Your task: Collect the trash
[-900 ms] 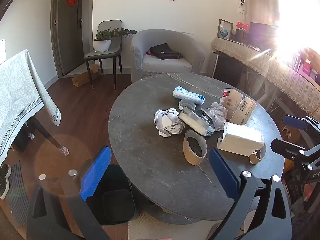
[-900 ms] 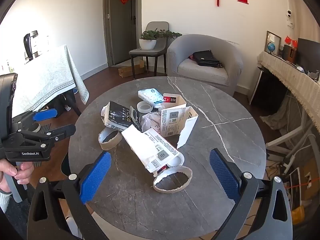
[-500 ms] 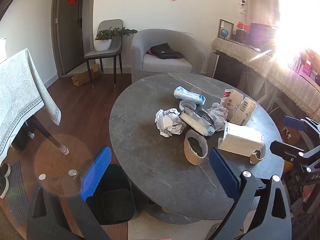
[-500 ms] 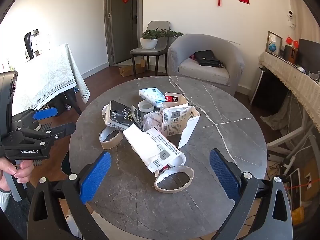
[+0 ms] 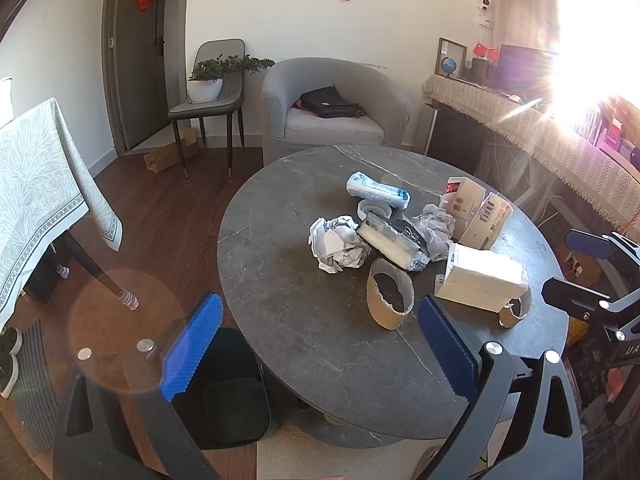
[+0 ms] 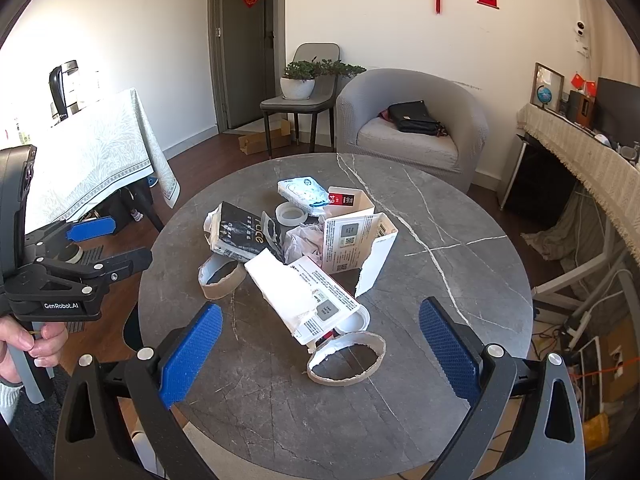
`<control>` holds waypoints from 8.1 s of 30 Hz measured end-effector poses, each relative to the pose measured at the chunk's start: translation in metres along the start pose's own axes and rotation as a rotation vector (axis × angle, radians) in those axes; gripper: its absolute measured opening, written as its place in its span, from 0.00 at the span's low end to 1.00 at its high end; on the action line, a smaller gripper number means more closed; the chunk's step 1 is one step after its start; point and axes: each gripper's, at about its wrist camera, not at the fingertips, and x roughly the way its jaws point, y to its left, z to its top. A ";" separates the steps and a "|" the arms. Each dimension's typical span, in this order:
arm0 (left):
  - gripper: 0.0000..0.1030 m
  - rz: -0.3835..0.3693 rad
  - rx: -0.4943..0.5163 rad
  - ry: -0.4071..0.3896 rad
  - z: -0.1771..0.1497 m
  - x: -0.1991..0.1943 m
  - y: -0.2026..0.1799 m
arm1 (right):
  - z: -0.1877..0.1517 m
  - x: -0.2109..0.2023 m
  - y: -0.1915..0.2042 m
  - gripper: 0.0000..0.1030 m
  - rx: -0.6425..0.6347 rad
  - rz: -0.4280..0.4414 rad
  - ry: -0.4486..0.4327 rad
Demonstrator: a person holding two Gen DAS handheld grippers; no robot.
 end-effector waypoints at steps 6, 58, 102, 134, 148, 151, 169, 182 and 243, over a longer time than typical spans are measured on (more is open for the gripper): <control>0.97 -0.001 -0.001 0.000 -0.001 0.000 0.000 | 0.001 0.000 -0.001 0.97 -0.004 -0.002 0.002; 0.97 -0.009 -0.006 0.004 0.000 -0.002 0.000 | 0.001 0.001 0.002 0.97 -0.018 0.003 0.006; 0.95 -0.112 0.054 -0.026 0.007 0.008 -0.001 | -0.003 0.006 -0.004 0.95 0.018 0.052 0.009; 0.43 -0.322 -0.295 0.144 0.045 0.091 0.003 | -0.008 0.034 -0.022 0.50 -0.019 0.206 0.027; 0.18 -0.334 -0.278 0.157 0.048 0.099 0.003 | -0.005 0.053 0.004 0.36 -0.082 0.234 0.048; 0.15 -0.336 -0.259 0.143 0.048 0.094 0.000 | -0.004 0.054 0.005 0.31 -0.078 0.246 0.049; 0.13 -0.398 -0.235 -0.012 0.059 0.048 0.021 | 0.022 0.039 0.020 0.23 -0.037 0.254 0.000; 0.13 -0.344 -0.236 -0.070 0.057 0.014 0.071 | 0.050 0.039 0.043 0.24 -0.026 0.246 -0.042; 0.43 0.014 -0.266 0.450 -0.117 0.100 0.257 | 0.073 0.176 0.276 0.24 -0.159 0.425 0.252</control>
